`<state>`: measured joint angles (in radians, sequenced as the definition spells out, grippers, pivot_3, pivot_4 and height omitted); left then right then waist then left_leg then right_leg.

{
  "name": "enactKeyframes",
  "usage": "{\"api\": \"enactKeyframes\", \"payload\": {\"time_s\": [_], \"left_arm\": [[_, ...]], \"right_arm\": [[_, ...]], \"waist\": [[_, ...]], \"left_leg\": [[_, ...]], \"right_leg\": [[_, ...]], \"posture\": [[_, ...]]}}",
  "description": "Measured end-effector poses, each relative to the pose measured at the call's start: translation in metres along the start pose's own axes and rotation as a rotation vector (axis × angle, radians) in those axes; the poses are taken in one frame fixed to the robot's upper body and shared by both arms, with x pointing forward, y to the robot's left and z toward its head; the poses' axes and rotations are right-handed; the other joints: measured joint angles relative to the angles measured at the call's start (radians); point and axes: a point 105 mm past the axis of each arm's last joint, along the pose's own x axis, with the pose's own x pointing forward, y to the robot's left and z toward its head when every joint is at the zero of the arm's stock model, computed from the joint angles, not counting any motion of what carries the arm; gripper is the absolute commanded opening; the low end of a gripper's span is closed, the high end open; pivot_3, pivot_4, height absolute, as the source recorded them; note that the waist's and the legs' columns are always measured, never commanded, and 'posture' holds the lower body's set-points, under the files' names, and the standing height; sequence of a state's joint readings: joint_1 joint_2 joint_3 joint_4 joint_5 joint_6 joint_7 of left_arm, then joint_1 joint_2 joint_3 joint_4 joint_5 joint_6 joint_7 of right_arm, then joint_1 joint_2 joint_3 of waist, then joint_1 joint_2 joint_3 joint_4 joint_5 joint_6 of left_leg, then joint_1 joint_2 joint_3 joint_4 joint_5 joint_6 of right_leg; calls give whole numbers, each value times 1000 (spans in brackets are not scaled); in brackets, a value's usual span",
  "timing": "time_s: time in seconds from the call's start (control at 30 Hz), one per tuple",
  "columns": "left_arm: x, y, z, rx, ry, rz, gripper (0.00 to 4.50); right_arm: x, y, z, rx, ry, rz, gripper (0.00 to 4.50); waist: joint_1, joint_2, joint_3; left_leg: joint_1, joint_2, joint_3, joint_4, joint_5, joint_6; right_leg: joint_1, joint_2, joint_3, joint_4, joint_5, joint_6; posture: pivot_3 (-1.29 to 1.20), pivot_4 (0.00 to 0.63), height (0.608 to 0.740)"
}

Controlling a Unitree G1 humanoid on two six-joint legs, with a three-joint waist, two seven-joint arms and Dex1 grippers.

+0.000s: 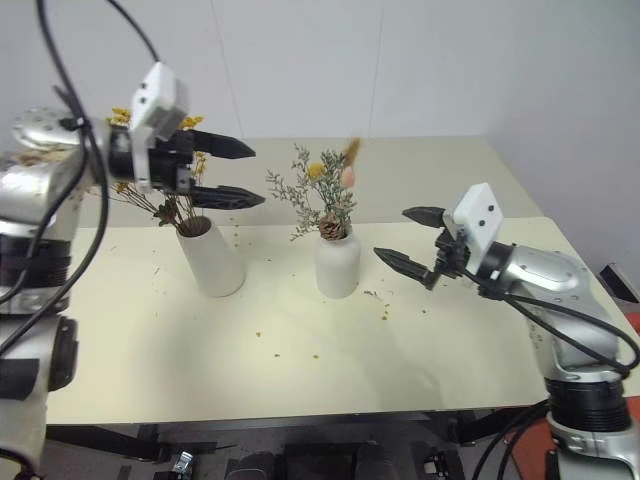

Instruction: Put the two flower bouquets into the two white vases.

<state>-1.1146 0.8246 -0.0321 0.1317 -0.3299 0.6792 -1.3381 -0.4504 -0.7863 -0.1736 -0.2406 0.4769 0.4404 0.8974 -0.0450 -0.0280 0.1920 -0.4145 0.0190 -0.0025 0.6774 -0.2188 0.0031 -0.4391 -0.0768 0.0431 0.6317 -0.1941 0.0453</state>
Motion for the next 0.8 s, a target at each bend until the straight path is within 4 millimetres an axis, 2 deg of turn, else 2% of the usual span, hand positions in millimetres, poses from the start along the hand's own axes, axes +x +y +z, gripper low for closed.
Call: {"api": "enactKeyframes", "payload": {"time_s": [0.1,0.2,0.3,0.5,0.6,0.8], "left_arm": [[-20,0,4,-3,-27,53,4500],[-37,-3,18,25,-87,97,4500],[-56,-4,20,30,-133,161,4500],[-85,-7,-8,-36,-116,259,4500],[-100,-18,-29,-43,-55,282,4500],[-110,-40,-61,-56,44,235,4500]], "right_arm": [[-13,-13,-3,10,25,-35,4473],[-16,-16,-7,35,32,-33,4473],[-17,-18,-11,54,38,-32,4473],[-25,-21,-9,49,49,-22,4473],[-29,-21,-9,58,50,-10,4473],[-34,-21,-5,54,70,12,4473]], "waist": [[3,0,0],[4,0,0],[4,0,0],[3,0,0],[2,0,0],[7,0,0]], "left_leg": [[0,0,0,1,0,0],[0,0,0,1,0,0],[0,0,0,0,0,0],[1,1,1,0,0,0],[1,1,2,0,0,0],[2,2,3,0,0,0]], "right_leg": [[0,0,0,0,0,1],[1,0,0,0,-2,3],[1,0,0,0,-2,3],[1,0,0,-1,-2,3],[1,0,0,-1,0,0],[1,0,0,-1,-1,0]], "posture": [[0,150,740],[0,150,740],[0,150,740],[0,150,740],[0,150,740],[0,150,740]]}}
